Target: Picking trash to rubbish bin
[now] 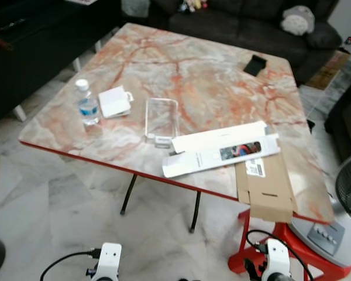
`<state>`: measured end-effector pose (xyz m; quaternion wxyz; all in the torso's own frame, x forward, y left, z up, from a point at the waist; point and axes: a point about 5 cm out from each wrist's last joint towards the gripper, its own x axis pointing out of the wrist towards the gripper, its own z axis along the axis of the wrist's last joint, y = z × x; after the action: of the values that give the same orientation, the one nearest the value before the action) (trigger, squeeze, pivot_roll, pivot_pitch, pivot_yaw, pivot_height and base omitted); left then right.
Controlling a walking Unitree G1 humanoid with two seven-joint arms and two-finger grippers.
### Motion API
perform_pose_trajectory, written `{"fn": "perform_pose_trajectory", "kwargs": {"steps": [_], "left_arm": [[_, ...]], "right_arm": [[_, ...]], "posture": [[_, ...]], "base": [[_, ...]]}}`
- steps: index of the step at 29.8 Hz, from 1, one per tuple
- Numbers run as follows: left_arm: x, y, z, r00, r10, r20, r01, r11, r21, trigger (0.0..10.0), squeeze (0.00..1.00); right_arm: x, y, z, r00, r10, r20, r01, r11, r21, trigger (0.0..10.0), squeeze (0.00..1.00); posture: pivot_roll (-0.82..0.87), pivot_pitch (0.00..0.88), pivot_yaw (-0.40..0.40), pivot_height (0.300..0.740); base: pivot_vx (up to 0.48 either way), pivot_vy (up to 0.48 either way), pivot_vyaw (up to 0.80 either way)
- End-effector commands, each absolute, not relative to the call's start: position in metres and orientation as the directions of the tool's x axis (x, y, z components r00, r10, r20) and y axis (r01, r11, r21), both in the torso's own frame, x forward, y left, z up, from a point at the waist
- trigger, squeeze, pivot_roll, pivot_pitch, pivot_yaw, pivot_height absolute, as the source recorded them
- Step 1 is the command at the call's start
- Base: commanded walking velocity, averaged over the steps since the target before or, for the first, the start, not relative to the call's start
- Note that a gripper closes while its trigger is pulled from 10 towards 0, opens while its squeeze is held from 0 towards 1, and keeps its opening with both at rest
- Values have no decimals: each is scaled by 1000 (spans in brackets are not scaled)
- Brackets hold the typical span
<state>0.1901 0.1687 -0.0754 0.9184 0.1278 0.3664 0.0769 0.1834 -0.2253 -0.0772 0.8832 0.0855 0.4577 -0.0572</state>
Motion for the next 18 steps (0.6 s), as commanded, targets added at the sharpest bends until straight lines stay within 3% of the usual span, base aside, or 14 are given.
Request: {"fn": "perform_pose_trajectory", "kwargs": {"steps": [1, 12, 18], "left_arm": [[185, 165, -79, 700, 228, -677, -43, 959, 279, 10000, 0], [184, 165, -79, 701, 218, -679, -35, 961, 273, 10000, 0], [185, 165, -79, 704, 213, -678, -30, 962, 271, 10000, 0]], "right_arm": [[181, -232, -77, 573, -47, -818, 210, 974, 91, 10000, 0], [180, -232, -77, 575, -55, -816, 218, 972, 88, 10000, 0], [180, -232, -77, 574, -66, -816, 225, 971, 79, 10000, 0]], "posture": [[82, 140, -157, 740], [79, 124, -150, 740], [79, 119, -147, 728]], "base": [[0, 0, 0], [0, 0, 0], [-217, 0, 0]]}}
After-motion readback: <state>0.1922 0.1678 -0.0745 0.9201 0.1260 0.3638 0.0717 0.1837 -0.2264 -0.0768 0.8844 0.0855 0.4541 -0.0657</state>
